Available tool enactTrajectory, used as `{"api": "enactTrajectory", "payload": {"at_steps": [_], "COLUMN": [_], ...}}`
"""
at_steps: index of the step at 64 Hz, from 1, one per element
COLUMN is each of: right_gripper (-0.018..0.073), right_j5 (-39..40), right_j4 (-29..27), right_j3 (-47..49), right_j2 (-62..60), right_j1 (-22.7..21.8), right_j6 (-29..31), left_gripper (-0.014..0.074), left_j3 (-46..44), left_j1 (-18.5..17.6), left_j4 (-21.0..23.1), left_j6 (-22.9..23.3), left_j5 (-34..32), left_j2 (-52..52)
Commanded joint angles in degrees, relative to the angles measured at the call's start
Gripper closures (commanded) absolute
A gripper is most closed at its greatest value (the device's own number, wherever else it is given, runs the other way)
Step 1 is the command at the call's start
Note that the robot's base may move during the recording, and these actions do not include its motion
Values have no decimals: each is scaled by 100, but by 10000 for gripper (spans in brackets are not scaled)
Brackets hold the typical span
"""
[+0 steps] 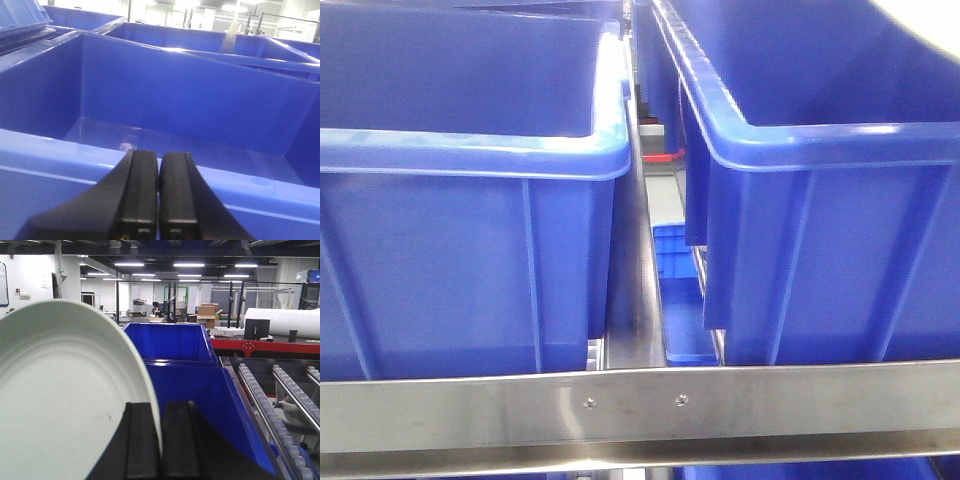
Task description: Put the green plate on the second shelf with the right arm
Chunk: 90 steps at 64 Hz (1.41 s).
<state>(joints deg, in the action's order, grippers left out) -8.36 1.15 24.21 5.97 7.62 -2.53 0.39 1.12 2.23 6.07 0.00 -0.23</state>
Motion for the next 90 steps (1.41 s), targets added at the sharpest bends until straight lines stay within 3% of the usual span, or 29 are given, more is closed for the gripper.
{"api": "enactTrajectory", "payload": {"at_steps": [1, 15, 24, 36, 53, 68, 74, 85, 90], "right_gripper": [502, 502, 502, 502, 502, 495, 412, 133, 106], "right_j5": [836, 1231, 1604, 2812, 2837, 2672, 2485, 2435, 2335], "right_j4": [-14, -7, -7, -43, -563, -469, -392, -392, -392], "right_j3": [184, 184, 267, 917, 2012, 2182, 2182, 2182, 2182], "right_j2": [75, 435, 1510, 3262, 5080, 5693, 5721, 5727, 5727], "right_j1": [-5, -5, -11, -162, -1011, -1069, -982, -964, -964], "right_j6": [-44, -50, -50, 165, 217, 217, 217, 217, 217], "left_gripper": [466, 466, 466, 466, 466, 466, 466, 466, 466], "left_j3": [234, 234, 234, 234, 234, 234, 234, 234, 234], "left_j1": [2, 2, 2, 2, 2, 2, 2, 2, 2], "left_j4": [34, 34, 34, 34, 34, 34, 34, 34, 34], "left_j6": [17, 17, 17, 17, 17, 17, 17, 17, 17], "left_j5": [-467, -467, -467, -467, -467, -467, -467, -467, -467], "left_j2": [-103, -103, -103, -103, -103, -103, -103, -103, -103]}}
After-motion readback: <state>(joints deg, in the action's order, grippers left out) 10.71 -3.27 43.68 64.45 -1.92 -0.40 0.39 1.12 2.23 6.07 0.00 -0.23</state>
